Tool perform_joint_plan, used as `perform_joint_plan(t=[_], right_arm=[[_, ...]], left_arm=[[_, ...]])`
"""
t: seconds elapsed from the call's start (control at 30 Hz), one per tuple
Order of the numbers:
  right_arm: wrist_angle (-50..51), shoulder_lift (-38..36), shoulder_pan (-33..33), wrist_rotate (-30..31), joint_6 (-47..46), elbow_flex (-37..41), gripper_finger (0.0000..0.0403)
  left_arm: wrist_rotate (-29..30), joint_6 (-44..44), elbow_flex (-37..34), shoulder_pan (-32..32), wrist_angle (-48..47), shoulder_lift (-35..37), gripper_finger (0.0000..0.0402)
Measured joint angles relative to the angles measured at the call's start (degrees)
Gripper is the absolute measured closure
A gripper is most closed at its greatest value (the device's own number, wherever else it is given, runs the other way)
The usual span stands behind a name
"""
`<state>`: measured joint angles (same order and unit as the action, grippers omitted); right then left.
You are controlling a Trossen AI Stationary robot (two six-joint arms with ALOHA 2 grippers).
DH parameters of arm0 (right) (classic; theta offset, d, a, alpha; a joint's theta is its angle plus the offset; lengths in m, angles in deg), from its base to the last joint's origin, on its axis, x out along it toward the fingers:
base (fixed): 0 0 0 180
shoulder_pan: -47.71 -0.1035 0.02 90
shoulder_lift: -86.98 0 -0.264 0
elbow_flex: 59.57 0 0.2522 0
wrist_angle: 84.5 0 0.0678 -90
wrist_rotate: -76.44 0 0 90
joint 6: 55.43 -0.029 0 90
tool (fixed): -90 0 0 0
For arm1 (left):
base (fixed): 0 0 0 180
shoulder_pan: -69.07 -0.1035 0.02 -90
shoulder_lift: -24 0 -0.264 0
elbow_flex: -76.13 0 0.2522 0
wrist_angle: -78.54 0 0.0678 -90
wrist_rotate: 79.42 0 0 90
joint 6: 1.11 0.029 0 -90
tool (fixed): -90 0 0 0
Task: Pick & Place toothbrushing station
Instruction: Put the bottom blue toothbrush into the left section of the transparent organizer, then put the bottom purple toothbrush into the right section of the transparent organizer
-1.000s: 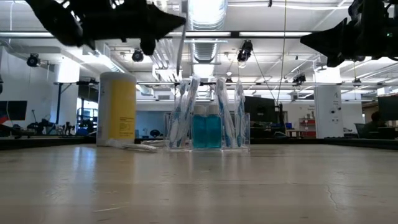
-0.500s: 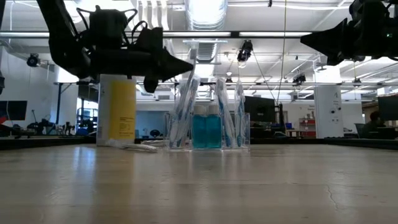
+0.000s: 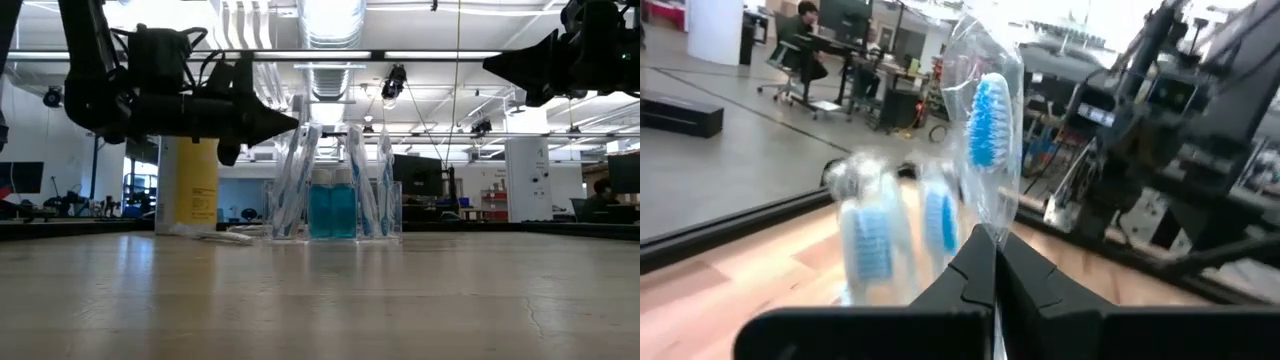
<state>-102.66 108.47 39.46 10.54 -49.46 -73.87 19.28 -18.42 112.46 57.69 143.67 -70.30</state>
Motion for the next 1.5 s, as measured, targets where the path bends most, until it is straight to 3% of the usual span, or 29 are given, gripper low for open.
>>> perform_joint_plan(t=[0.23,1.07,1.27,1.5], right_arm=[[0.02,0.02,0.0,0.0,0.0,0.0,0.0394],[0.04,0.04,0.0,0.0,-0.42,0.0,0.0394],[0.09,0.04,0.02,0.02,-0.42,0.0,0.0394],[0.11,0.04,0.01,0.02,-0.42,0.0,0.0394]], left_arm=[[0.82,4.15,-1.28,0.07,0.02,-1.72,0.0401],[0.8,3.27,-1.45,0.02,0.09,-5.91,0.0396],[-0.83,1.93,-1.51,0.07,-0.6,-5.93,0.0343],[-4.3,1.09,-1.51,0.07,-0.63,-5.8,0.0237]])
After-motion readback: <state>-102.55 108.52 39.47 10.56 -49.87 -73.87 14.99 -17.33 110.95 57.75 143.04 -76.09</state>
